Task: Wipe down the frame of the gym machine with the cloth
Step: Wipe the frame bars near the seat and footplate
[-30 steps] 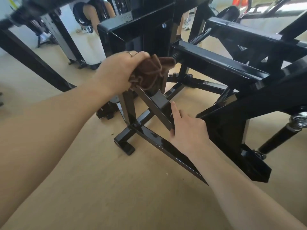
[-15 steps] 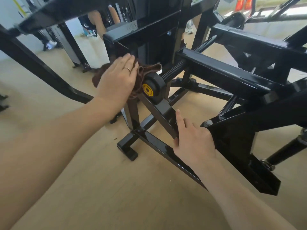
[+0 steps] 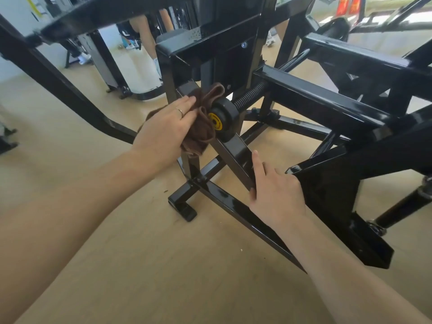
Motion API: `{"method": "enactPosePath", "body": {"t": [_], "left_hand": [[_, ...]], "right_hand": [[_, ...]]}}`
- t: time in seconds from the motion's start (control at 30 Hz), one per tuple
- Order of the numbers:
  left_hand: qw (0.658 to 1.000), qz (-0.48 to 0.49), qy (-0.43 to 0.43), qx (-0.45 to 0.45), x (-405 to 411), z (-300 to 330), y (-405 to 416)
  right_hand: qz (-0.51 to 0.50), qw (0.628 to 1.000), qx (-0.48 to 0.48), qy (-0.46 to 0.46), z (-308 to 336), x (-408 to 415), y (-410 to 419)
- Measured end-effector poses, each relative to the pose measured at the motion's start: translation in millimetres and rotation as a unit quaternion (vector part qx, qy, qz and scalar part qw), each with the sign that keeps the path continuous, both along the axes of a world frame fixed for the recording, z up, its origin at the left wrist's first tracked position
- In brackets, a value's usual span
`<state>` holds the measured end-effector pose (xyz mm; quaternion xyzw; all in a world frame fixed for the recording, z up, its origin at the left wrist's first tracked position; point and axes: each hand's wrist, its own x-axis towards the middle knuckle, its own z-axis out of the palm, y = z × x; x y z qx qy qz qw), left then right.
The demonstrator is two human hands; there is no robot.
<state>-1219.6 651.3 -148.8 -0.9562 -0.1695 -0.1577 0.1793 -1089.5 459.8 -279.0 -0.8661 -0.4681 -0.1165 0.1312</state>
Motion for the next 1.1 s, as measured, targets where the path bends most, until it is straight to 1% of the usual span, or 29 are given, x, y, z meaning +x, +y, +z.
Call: {"method": "enactPosePath", "body": {"t": [0.07, 0.17, 0.23, 0.3, 0.4, 0.47, 0.57, 0.63, 0.67, 0.7, 0.73, 0.77, 0.8, 0.87, 0.9, 0.93, 0.97, 1.0, 1.03, 1.1], "left_hand": [[1.0, 0.0, -0.004, -0.006, -3, -8, -6], [0.998, 0.002, -0.002, 0.066, 8, -2, 1], [0.994, 0.02, 0.031, 0.104, 21, 7, 9], [0.994, 0.025, 0.033, 0.102, 30, 9, 16], [0.998, 0.033, -0.041, 0.04, 32, -8, 13], [0.994, 0.04, -0.099, -0.002, 28, -20, 0], [0.984, 0.037, -0.157, -0.071, 9, -45, -23], [0.976, 0.059, -0.154, -0.145, -11, -80, -35], [0.965, 0.085, -0.144, -0.203, -21, -105, -39], [0.944, 0.117, -0.144, -0.273, -30, -129, -44], [0.907, 0.155, -0.153, -0.359, -38, -153, -48], [0.853, 0.193, -0.169, -0.455, -42, -174, -52], [0.783, 0.228, -0.182, -0.55, -44, -192, -55], [0.621, 0.279, -0.196, -0.706, -44, -215, -61], [0.554, 0.29, -0.2, -0.754, -42, -224, -65], [0.517, 0.295, -0.202, -0.777, -39, -232, -68], [0.513, 0.288, -0.2, -0.783, -34, -235, -73], [0.541, 0.273, -0.194, -0.771, -28, -235, -78], [0.591, 0.252, -0.189, -0.743, -22, -236, -84], [0.701, 0.19, -0.185, -0.662, -6, -240, -95]], "right_hand": [[0.0, 1.0, -0.002, -0.001, 0, 0, 0], [-0.006, 1.0, -0.009, -0.006, -1, -1, 0], [-0.006, 1.0, -0.011, -0.013, -1, -1, 0], [-0.011, 1.0, -0.008, -0.023, -2, -1, 0], [-0.02, 0.999, -0.011, -0.029, -3, -2, -1], [-0.028, 0.999, -0.012, -0.038, -5, -1, 1], [-0.032, 0.998, -0.022, -0.05, -4, -3, 2], [-0.035, 0.998, -0.027, -0.046, -1, -4, 0], [-0.033, 0.998, -0.028, -0.045, 1, -4, 0], [-0.03, 0.998, -0.032, -0.049, 2, -5, -1], [-0.029, 0.997, -0.036, -0.057, 1, -5, -2], [-0.028, 0.996, -0.041, -0.07, 0, -5, -2], [-0.028, 0.995, -0.048, -0.083, -2, -5, -2], [-0.022, 0.992, -0.063, -0.108, -5, -4, -2], [-0.017, 0.99, -0.068, -0.119, -6, -4, -2], [-0.01, 0.989, -0.071, -0.13, -8, -3, -3], [-0.007, 0.987, -0.075, -0.141, -8, -2, -4], [-0.005, 0.986, -0.081, -0.149, -9, 0, -6], [-0.005, 0.985, -0.084, -0.152, -9, 1, -7], [-0.008, 0.986, -0.086, -0.141, -11, 2, -7]]}}
